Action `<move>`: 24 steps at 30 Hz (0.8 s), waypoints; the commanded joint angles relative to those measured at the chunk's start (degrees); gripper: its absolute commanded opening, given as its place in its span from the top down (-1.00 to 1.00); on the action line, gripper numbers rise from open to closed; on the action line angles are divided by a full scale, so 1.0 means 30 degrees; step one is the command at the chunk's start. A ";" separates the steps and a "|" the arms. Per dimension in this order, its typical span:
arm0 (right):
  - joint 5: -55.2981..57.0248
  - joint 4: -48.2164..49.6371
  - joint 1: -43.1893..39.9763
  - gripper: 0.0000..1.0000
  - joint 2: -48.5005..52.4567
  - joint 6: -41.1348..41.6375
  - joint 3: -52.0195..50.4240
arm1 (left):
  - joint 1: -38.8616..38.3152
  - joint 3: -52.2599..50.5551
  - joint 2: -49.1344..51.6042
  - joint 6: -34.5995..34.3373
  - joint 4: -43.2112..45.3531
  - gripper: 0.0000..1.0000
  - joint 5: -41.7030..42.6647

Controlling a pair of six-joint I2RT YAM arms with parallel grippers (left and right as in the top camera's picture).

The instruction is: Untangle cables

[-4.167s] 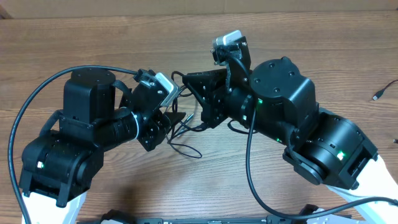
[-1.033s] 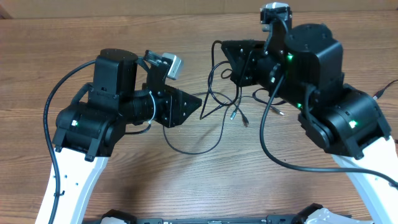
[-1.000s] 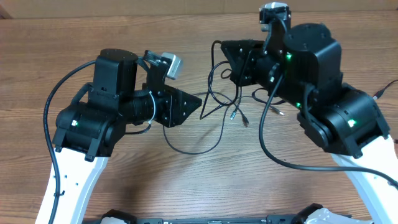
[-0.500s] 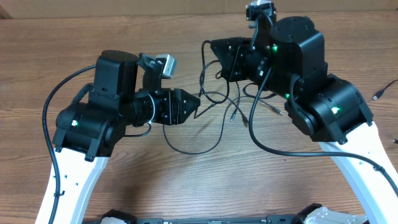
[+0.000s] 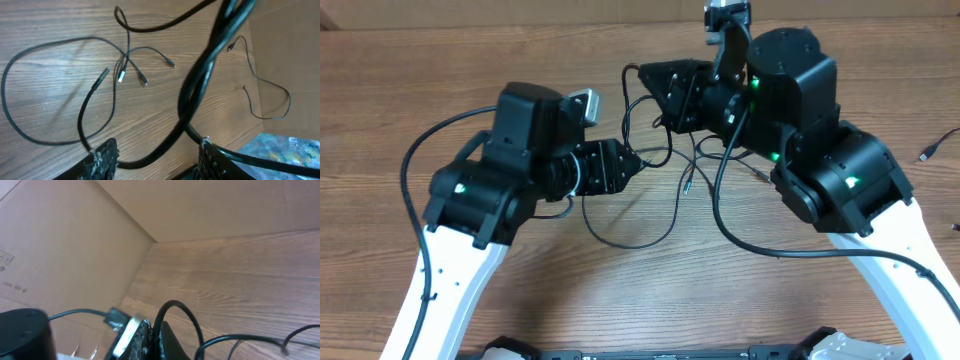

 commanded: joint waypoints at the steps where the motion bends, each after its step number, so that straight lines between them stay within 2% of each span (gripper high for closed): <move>1: -0.0393 0.0000 0.0058 0.92 0.0495 0.0466 0.0386 | -0.0175 -0.0211 0.0131 -0.0255 0.0488 -0.03 -0.0204; 12: -0.0889 0.0066 0.0058 0.92 0.1246 0.0452 0.0386 | -0.0175 -0.0211 0.0131 0.0182 0.1129 -0.05 -0.0823; 24: -0.4160 0.0583 0.0058 0.92 0.1224 0.0459 0.0393 | -0.0175 -0.0211 0.0342 0.0182 0.1056 -0.05 -0.1603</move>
